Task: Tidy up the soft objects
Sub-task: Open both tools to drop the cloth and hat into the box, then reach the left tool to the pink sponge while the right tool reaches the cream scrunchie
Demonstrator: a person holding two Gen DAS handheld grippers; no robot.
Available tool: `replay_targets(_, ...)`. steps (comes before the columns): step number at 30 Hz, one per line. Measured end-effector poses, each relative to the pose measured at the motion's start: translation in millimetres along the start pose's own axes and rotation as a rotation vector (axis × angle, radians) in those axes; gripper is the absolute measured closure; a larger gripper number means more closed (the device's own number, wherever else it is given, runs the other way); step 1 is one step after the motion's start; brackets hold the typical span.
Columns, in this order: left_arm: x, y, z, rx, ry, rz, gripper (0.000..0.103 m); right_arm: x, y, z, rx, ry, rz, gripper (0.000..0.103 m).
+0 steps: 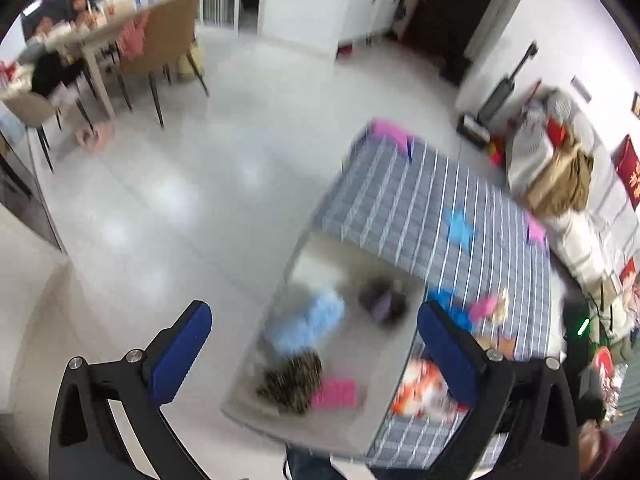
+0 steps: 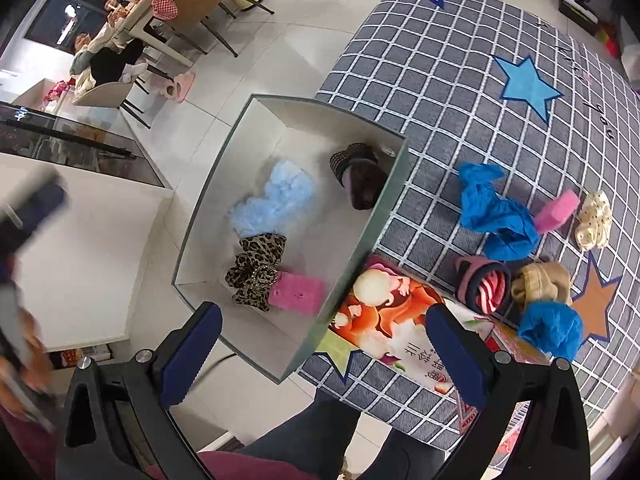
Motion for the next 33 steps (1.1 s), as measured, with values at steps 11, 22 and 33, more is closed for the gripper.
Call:
replay_targets(11,63,70,101,-0.32,0.085,0.197,0.0,72,16,-43,0.014,-0.064,0.188,0.0)
replay_targets(22,199,86,236,-0.546,0.124,0.461,0.0,286,42,-33,-0.017,0.168,0.507,0.0)
replay_targets(33,230,120,327,-0.693,0.003,0.576,0.0,341,-18,94,-0.056,0.119,0.562,0.0)
Point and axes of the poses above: each gripper's, at about its wrist camera, not at the fingertips, and z roughly the way its jaws point, x to its right, y to its underside, the point moved 7 cm from there along z, roughly the way its jaws point, and after that the axes turned 14 degrees about y, right-handed, at the moved point
